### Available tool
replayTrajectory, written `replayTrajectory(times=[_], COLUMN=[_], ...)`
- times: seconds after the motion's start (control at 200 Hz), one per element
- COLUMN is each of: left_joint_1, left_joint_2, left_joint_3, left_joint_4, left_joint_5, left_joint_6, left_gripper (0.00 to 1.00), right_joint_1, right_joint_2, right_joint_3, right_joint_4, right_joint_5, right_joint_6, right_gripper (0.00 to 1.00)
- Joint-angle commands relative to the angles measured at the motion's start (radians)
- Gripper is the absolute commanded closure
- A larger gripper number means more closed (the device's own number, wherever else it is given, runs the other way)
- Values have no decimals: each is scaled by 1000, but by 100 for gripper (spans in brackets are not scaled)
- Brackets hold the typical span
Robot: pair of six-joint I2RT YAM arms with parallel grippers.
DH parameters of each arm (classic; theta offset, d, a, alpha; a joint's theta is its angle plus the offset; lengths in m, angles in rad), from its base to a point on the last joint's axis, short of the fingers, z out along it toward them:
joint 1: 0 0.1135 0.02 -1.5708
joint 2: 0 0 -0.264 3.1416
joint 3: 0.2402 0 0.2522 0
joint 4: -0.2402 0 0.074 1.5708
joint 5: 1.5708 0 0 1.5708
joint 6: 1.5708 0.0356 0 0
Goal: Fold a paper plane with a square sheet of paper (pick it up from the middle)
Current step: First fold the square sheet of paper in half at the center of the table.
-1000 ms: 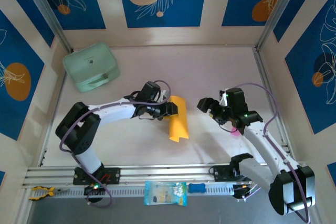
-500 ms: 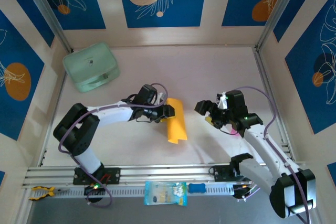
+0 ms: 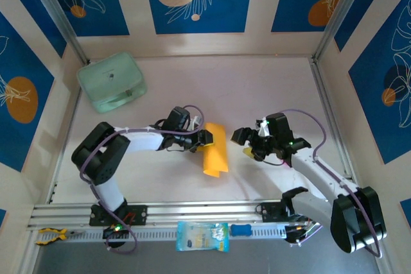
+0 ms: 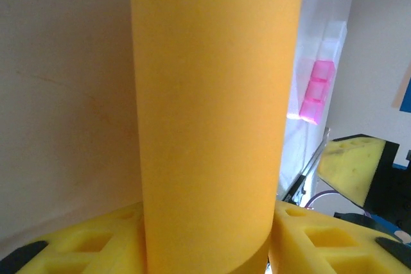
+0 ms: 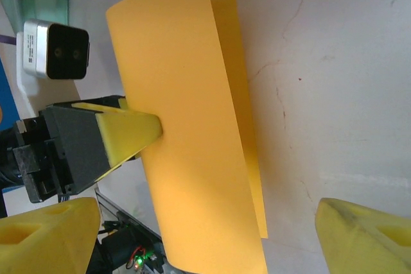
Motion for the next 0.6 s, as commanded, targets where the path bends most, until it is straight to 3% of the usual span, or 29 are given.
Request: replayTrajectory(times=[0.0, 0.595], left_joint_1=[17, 24], left_joint_2=[32, -5], left_joint_3=[2, 34], left_joint_4=[1, -250], left_joint_5=[22, -143], left_joint_6=[16, 161], left_gripper=[52, 43], right_joint_1=[9, 60], right_joint_2=[30, 172], right_joint_3=[19, 40], right_joint_4=[45, 147], right_joint_5=[-27, -42], right_joint_6=[-8, -12], right_gripper=[14, 25])
